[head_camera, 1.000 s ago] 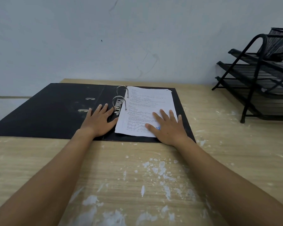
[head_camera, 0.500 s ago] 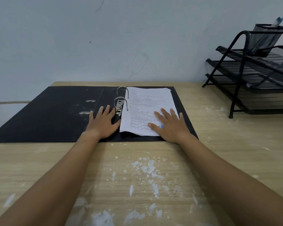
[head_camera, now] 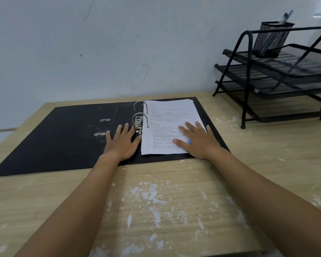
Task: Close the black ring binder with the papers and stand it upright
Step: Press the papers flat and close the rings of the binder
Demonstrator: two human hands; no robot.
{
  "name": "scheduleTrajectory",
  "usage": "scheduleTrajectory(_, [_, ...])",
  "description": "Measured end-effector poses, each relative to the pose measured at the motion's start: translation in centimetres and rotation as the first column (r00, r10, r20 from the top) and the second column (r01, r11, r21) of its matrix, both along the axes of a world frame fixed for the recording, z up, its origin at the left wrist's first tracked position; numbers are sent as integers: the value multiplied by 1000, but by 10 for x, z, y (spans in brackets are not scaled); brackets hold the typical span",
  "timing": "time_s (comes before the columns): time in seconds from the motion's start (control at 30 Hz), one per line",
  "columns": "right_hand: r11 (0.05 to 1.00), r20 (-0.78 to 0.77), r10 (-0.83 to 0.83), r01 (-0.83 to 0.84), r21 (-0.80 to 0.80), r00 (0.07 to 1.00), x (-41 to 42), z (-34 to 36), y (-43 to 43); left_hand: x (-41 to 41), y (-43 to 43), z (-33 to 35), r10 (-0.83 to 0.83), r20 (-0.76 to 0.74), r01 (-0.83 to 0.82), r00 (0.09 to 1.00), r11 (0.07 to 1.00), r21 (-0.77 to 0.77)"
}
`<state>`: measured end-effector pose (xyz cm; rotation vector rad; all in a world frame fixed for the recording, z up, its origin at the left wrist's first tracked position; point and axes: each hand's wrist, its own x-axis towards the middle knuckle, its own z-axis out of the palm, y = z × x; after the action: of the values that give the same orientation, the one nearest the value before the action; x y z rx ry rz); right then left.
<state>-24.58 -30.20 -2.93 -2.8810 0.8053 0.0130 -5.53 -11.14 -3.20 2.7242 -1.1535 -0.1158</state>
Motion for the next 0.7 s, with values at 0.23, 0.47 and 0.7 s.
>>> scheduleTrajectory(0.23, [1000, 8, 9, -9, 12, 1000, 0, 2, 3, 6, 0, 4, -12, -138, -23, 990, 967, -252])
scheduleTrajectory(0.47, [1000, 22, 12, -13, 19, 1000, -1, 2, 3, 3, -18, 4, 139, -90, -164, 986, 903, -398])
scheduleTrajectory(0.7, [999, 9, 33, -33, 18, 999, 1, 1, 0, 7, -21, 3, 155, -145, -204, 977, 870, -449])
